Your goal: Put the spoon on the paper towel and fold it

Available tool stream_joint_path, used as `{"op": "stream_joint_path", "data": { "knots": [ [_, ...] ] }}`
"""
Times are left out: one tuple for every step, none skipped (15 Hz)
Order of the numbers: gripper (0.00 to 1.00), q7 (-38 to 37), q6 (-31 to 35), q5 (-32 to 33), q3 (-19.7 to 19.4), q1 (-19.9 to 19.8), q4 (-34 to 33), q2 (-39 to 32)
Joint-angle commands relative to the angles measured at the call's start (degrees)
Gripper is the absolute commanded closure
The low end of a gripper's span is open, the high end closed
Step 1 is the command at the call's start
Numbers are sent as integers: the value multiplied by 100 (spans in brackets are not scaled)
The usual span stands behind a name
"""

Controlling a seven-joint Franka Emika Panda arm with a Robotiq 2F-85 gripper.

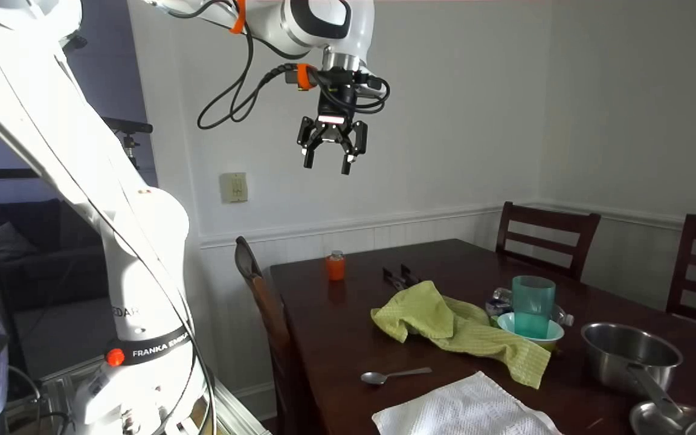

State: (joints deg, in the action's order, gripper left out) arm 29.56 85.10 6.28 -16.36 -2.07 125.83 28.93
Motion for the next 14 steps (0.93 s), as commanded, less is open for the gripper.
{"op": "stream_joint_path", "data": {
  "knots": [
    [0, 27, -10, -24, 54, -69, -13, -16],
    [0, 27, -10, -24, 54, -69, -13, -16],
    [0, 27, -10, -24, 54, -69, -13, -16],
    [0, -38, -1, -49, 7, -110, 49, -127],
    [0, -144, 60, -64, -17, -156, 157, -186],
    [0, -242, 91, -71, -23, -197, 242, -226],
    [0, -364, 154, -64, -33, -260, 378, -273],
    [0, -427, 221, -66, -55, -317, 498, -350],
    [0, -549, 312, -42, -57, -396, 623, -424],
    [0, -627, 411, -29, -67, -468, 756, -491],
    [0, -735, 584, 9, -68, -551, 889, -550],
    [0, -774, 879, 82, -88, -634, 1027, -630],
    [0, -890, 1177, 171, -63, -717, 1160, -676],
    [0, -945, 1568, 293, -51, -793, 1293, -746]
  ]
}}
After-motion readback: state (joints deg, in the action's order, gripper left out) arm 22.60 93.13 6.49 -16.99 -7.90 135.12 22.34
